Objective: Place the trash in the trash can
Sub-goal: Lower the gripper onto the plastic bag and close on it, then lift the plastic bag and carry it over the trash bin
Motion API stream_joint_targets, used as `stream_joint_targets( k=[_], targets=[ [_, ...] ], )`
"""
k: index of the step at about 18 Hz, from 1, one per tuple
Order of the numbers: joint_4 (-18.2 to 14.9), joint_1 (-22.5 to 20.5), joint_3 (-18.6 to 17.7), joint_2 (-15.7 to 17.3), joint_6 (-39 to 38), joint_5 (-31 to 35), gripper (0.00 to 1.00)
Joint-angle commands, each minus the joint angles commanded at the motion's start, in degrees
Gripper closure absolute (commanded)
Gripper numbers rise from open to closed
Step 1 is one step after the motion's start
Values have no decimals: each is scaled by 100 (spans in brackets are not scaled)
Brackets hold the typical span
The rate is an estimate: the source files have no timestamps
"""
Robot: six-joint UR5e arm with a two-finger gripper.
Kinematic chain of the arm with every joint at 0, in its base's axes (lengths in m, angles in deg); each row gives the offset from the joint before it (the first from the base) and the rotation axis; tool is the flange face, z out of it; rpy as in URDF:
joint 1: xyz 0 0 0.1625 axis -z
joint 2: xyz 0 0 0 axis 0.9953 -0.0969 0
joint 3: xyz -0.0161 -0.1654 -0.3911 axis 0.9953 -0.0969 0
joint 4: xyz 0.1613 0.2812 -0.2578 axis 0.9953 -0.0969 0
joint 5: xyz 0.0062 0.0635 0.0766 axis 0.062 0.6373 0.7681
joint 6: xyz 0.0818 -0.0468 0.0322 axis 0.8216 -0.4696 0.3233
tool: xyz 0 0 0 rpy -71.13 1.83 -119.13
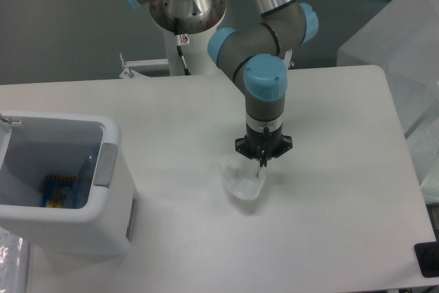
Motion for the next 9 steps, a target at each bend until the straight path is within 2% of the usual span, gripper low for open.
stream_joint_targets(
  k=[3,5,9],
  targets=[
    [-18,-35,237,35,-18,-271,90],
    [-26,-105,501,70,-44,-692,90],
    [-26,-220,1203,70,-982,-1493,90]
  ],
)
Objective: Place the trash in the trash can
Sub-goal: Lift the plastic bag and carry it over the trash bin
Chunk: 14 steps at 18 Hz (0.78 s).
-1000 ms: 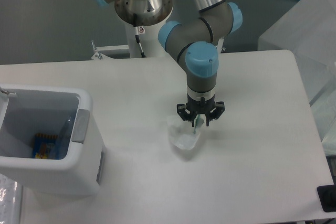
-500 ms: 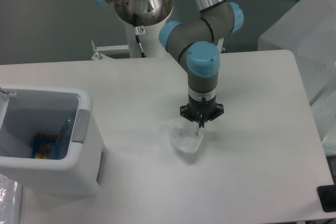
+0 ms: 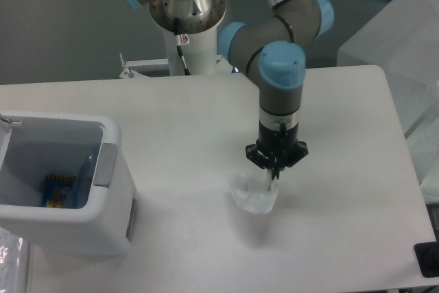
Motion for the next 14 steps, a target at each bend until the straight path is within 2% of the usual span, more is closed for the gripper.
stream_joint_targets(
  k=[5,7,9,14],
  targets=[
    [53,114,870,0,-1678,-369,88],
    [53,245,1170,0,-2084,-502,88],
    [53,412,1329,70,-2235,-502,87],
    [44,676,1294,684,-1867,-493,87]
  ],
)
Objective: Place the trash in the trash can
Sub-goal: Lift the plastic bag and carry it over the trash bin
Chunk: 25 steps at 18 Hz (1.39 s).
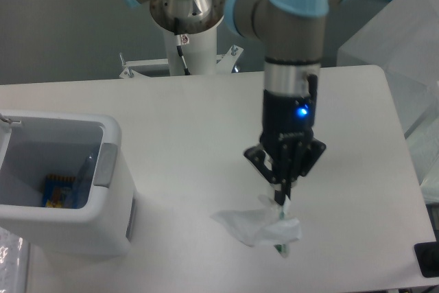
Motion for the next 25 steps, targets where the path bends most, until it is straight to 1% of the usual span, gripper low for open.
stream_joint_targets(
  k=[2,3,5,7,10,12,13,17,21,25],
  targets=[
    [0,228,-35,168,299,-9,87],
    [0,316,-53,221,326,-9,87],
    [17,405,-123,326,423,-9,87],
    [17,562,-167,396,607,-9,87],
    [18,914,-167,432,1116,-9,87],
    [-9,1098,-202,484,1223,0,87],
    [0,1195,-324,546,1293,9,87],
    [17,1538,-782,836,2031,17,87],
    [18,1898,-993,942,1988,9,87],
    [18,2110,-1046,924,1874,0,87]
  ],
)
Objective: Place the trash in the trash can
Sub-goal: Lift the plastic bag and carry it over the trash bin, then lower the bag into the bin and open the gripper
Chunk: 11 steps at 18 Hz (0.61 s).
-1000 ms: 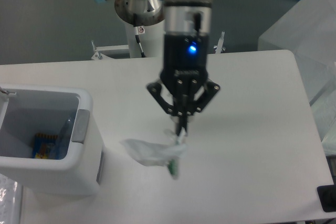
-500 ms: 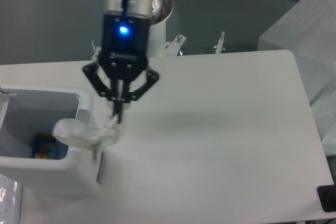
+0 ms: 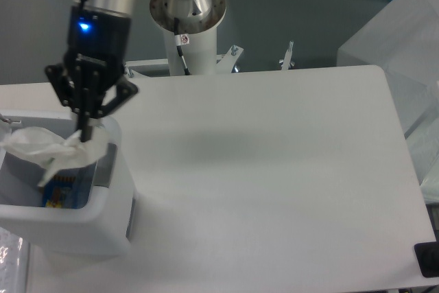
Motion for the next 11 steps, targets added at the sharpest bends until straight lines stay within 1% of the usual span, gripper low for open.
stream_joint_targets(
  k=[2,6,7,8,10,11],
  targets=[
    [0,44,-114,-9,-27,0,82],
    [9,62,-203,-62,-62,0,81],
    [0,62,-203,-79,-79,0,77],
    [9,62,-203,-114,-79,0,67],
    [9,62,-194,-149,-71,0,52],
    [9,62,-185,-167,-53,0,41]
  ],
)
